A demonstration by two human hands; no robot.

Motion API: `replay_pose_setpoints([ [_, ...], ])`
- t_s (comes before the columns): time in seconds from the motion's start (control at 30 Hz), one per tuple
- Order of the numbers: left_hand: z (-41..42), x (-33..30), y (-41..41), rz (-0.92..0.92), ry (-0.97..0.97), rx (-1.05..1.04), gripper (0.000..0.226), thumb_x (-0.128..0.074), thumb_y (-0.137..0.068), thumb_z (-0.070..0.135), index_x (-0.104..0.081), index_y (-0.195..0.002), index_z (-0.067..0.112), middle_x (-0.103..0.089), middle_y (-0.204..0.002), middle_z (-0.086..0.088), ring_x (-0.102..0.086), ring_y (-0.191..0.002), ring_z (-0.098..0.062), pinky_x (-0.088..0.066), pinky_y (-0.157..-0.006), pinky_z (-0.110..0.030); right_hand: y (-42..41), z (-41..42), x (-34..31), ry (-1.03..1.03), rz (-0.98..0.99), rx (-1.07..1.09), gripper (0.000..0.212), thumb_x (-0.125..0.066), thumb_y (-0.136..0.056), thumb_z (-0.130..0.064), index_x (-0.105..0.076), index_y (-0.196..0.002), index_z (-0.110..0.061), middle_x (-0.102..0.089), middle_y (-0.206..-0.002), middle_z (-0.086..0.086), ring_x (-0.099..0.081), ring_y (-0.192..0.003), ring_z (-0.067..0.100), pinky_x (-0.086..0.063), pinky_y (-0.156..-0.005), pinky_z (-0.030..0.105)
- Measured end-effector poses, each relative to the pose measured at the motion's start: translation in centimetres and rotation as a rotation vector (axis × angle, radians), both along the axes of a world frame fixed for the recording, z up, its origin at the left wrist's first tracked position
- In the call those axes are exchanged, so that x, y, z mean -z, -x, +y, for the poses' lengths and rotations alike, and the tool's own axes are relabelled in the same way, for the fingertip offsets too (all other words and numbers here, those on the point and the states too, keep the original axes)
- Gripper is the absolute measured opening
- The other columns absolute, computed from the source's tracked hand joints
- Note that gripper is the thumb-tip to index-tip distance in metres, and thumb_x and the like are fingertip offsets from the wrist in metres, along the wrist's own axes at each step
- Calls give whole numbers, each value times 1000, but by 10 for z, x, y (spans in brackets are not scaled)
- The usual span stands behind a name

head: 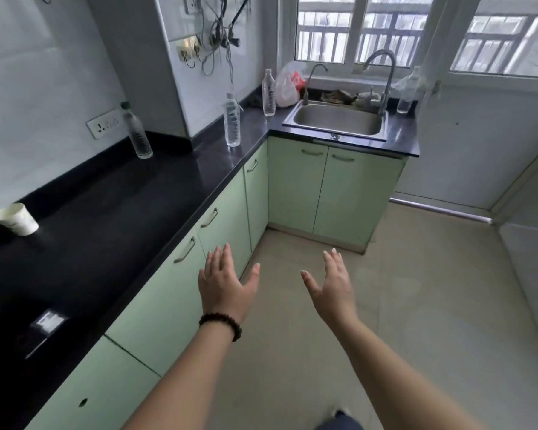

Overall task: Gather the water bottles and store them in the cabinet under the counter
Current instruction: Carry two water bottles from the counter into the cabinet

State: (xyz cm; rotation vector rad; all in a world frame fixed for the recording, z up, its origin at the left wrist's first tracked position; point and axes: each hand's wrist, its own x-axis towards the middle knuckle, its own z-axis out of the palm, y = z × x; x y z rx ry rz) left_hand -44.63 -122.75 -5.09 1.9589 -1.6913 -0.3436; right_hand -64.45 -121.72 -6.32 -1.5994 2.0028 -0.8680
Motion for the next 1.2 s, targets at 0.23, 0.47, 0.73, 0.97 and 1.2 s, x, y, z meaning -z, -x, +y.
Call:
replay_pose_setpoints([
  [0.23, -141, 8, 33, 0, 31, -134, 89, -36, -80, 65, -30, -150, 11, -31, -156, -10, -22, -146, -23, -19, -118, -44, 32, -169, 11, 21, -20, -139, 72, -60, -91, -41, -28, -149, -12, -16, -161, 1, -7, -148, 12, -11, -117, 25],
  [0.47, -258, -7, 59, 41, 34, -324, 82, -45, -87, 61, -28, -151, 12, -28, -157, -10, -17, -147, -23, -17, -118, -45, 55, -329, -19, 27, 17, -326, 73, -57, -92, -43, -25, -151, -13, -12, -162, -1, -3, -148, 10, -11, -119, 28],
  [0.73, -346, -11, 45, 58, 46, -483, 78, -55, -90, 52, -28, -151, 11, -28, -157, -12, -18, -147, -25, -17, -118, -45, 23, -449, -24, 26, 33, -486, 75, -57, -92, -44, -23, -151, -13, -11, -162, 0, -3, -149, 11, -15, -120, 32],
  [0.97, -431, 7, 11, 58, 30, -539, 78, -57, -89, 51, -29, -150, 10, -29, -156, -14, -19, -146, -27, -20, -117, -46, -24, -539, -9, 34, 30, -548, 80, -59, -90, -46, -20, -152, -14, -12, -162, -1, -2, -148, 11, -15, -120, 31],
  [1.2, -529, 16, -51, 65, 0, -564, 79, -59, -88, 48, -30, -149, 7, -32, -154, -18, -23, -145, -30, -23, -116, -46, -91, -651, -11, 3, -63, -486, 112, -65, -76, -63, 1, -154, -16, -3, -162, -3, 2, -148, 11, -12, -121, 34],
])
